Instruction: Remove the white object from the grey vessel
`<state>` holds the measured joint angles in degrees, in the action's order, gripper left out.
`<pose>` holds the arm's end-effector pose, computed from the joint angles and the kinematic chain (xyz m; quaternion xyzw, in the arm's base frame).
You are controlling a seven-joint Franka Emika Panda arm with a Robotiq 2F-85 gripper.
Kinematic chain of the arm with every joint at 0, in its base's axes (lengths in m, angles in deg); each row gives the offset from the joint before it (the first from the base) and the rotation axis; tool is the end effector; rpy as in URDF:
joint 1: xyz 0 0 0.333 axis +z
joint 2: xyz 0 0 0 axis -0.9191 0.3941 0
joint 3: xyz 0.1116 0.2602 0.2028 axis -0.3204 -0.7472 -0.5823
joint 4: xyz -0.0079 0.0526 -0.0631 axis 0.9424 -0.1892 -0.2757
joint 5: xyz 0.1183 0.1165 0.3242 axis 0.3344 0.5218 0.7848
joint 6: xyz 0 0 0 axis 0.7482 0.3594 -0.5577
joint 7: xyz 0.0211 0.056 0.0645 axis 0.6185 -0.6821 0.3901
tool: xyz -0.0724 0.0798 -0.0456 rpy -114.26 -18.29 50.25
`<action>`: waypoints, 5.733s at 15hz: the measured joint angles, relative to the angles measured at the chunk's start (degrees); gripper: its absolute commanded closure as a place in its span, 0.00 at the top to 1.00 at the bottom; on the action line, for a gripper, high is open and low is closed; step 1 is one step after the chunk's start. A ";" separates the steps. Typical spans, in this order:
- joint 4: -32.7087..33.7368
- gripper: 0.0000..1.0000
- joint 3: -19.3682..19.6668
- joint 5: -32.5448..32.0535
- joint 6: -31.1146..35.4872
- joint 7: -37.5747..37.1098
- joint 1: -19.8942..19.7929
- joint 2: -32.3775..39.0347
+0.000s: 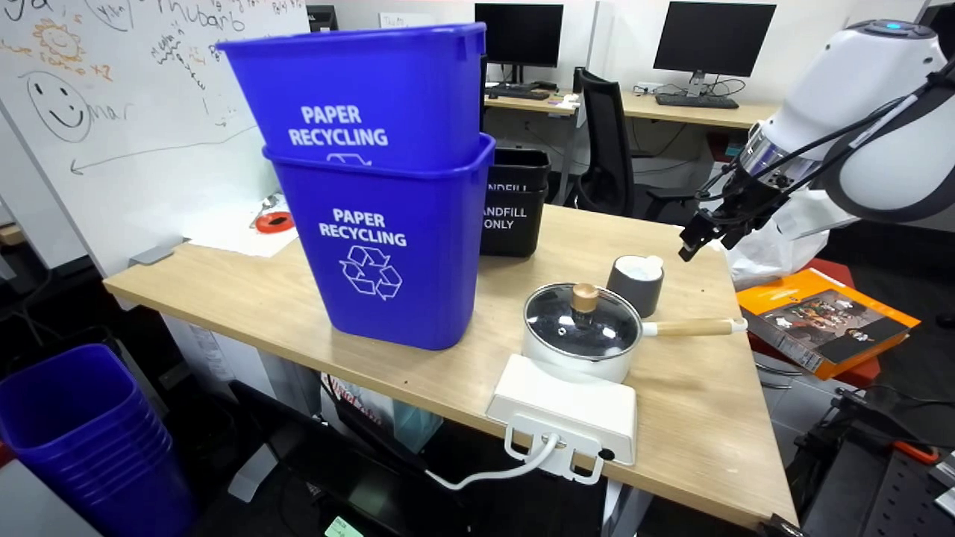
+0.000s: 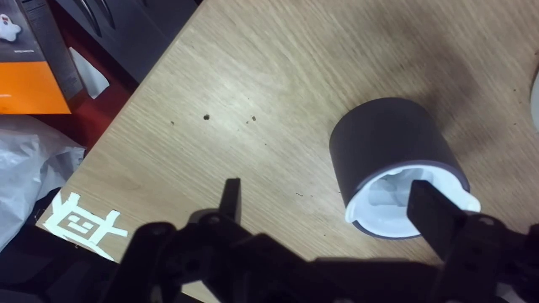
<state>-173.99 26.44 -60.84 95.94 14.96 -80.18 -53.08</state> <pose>0.4017 -0.1123 0.2974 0.9774 -0.1281 0.1611 0.0481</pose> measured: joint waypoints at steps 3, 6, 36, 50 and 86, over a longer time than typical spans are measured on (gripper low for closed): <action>-0.07 1.00 -0.15 0.45 -0.15 0.14 0.07 0.04; -0.03 1.00 -1.81 4.67 0.22 0.75 0.90 1.28; 11.08 0.37 -18.99 8.86 8.46 10.32 -16.04 16.24; 12.00 0.39 -21.71 8.82 8.40 10.40 -19.49 17.26; 20.17 0.01 -32.28 14.18 3.69 4.07 -25.41 15.31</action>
<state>-153.81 -5.85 -46.66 99.63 19.03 -105.59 -37.77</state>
